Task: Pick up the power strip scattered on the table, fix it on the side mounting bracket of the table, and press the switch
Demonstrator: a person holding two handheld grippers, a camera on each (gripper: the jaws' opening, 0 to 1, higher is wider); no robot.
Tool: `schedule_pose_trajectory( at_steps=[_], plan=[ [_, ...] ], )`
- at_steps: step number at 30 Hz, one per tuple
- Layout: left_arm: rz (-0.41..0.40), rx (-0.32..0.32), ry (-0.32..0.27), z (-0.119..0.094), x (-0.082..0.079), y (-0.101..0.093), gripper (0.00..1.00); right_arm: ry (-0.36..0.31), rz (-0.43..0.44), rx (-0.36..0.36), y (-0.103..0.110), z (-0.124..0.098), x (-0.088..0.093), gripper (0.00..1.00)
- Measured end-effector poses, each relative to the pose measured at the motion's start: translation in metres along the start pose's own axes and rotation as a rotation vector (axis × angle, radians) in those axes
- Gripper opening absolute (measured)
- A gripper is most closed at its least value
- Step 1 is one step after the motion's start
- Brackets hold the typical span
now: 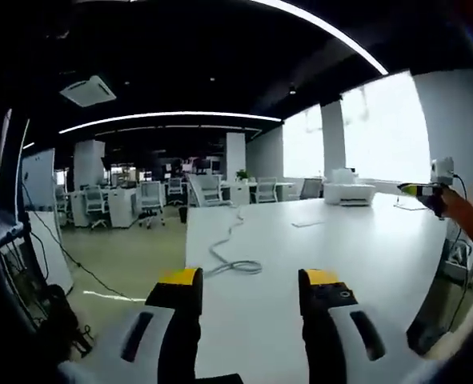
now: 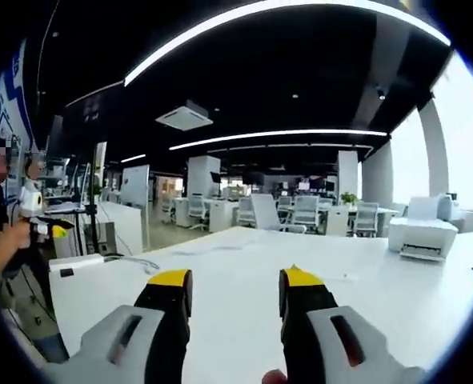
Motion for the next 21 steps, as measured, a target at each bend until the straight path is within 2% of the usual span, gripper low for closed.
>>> schedule_pose_trajectory(
  at_steps=[3,6,15,21],
  plan=[
    [-0.020,0.018,0.008,0.002,0.002,-0.008,0.53,0.017,-0.015,0.046,-0.007,-0.006,0.010,0.41],
    [-0.020,0.017,0.001,0.004,0.004,-0.012,0.53,0.000,0.004,0.072,-0.012,-0.015,0.016,0.41],
    [-0.047,-0.022,-0.155,0.008,-0.007,-0.019,0.53,-0.035,0.023,0.137,-0.023,-0.042,0.023,0.46],
    [-0.029,-0.052,-0.159,0.013,0.004,-0.026,0.55,-0.020,0.008,0.181,-0.027,-0.055,0.034,0.50]
  ],
)
Point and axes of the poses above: the point that each gripper's makers call its tool centre point, and the gripper's own axes: z roughly forward along the fingers, y roughly to its left, x roughly out of its underside, the point moved 2 cm from there along -z, roughly backward along the fingers, and after that the axes turned 14 degrees about -x, right-handed, at the moved point
